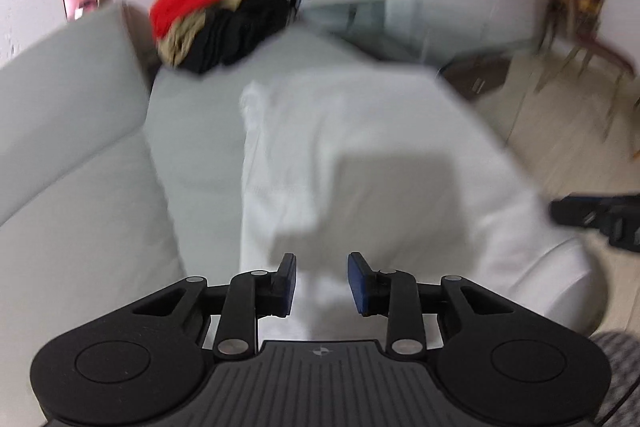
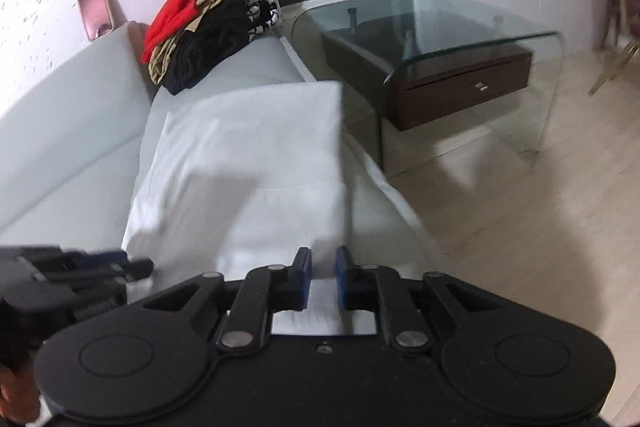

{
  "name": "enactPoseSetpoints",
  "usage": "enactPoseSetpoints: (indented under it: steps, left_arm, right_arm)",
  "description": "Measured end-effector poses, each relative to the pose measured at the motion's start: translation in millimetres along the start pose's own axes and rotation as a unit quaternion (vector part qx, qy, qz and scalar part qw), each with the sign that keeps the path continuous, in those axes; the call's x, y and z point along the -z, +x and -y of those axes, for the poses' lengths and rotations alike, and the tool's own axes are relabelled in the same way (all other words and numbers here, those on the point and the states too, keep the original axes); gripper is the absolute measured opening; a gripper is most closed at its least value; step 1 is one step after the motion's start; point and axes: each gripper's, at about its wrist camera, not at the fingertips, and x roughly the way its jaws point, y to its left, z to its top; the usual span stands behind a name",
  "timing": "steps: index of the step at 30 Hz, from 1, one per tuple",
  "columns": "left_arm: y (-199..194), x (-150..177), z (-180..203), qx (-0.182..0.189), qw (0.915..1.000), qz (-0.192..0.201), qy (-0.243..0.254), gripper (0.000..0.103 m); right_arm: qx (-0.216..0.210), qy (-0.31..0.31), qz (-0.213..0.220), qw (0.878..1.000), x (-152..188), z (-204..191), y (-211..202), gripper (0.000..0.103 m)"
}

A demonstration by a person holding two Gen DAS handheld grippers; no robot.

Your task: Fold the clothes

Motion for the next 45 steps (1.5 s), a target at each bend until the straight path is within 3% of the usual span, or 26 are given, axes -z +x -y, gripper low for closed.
enactPoseSetpoints:
  steps: [1,5,7,8,10,11,13,16,20,23,24,27,29,36,45]
  left_arm:
    - [-4,0,4,0.006,0.9999,0.012,0.004,0.031]
    - [25,11,31,-0.029,0.9933,-0.090,0.066,0.034]
    - [17,22,30,-0.055,0.9909,-0.104,0.066,0.034]
    - [4,25,27,-0.054,0.9918,-0.098,0.061,0.034]
    - [-21,23,24,-0.052,0.9939,-0.088,0.040,0.035]
    - [-36,21,22,-0.052,0.9951,-0.080,0.028,0.037]
    - [-66,14,20,-0.056,0.9970,-0.052,0.013,0.047]
    - [-107,4,21,-0.052,0.9983,-0.026,-0.002,0.062]
    - [-152,-7,18,-0.049,0.9984,-0.020,-0.019,0.067]
    - [-183,-13,15,-0.014,0.9987,-0.022,-0.044,0.075]
    - [-186,-15,13,-0.003,0.9985,-0.021,-0.052,0.081]
    - [-195,-17,11,0.020,0.9976,-0.018,-0.064,0.087]
    - [-190,-13,15,0.011,0.9984,-0.021,-0.052,0.093]
    - [-150,14,18,-0.038,0.9956,-0.071,-0.048,0.093]
    - [-147,17,17,-0.035,0.9955,-0.060,-0.065,0.093]
  right_arm:
    - [-0.013,-0.002,0.009,1.000,1,-3,-7,0.016]
    - [-0.011,0.006,-0.037,0.999,3,-15,14,0.016]
    - [0.008,0.000,-0.058,0.998,10,-17,15,0.016]
    - [0.011,-0.001,-0.063,0.998,11,-18,9,0.016]
    - [0.008,0.020,-0.091,0.996,4,-17,-9,0.031]
    - [-0.006,0.035,-0.101,0.994,-1,-16,-19,0.033]
    - [-0.034,0.037,-0.091,0.995,-10,-23,-44,0.041]
    - [-0.035,0.002,-0.053,0.998,-25,-39,-89,0.058]
    - [-0.049,-0.019,-0.028,0.998,-42,-49,-143,0.063]
    - [-0.064,-0.030,-0.020,0.997,-54,-52,-182,0.068]
    - [-0.069,-0.034,-0.017,0.997,-59,-54,-194,0.071]
    - [-0.073,-0.047,-0.003,0.996,-70,-55,-221,0.078]
    - [-0.061,-0.051,0.001,0.997,-71,-55,-226,0.080]
    - [0.012,-0.039,-0.036,0.999,-50,-44,-177,0.083]
    - [0.022,-0.037,-0.070,0.997,-38,-41,-159,0.090]
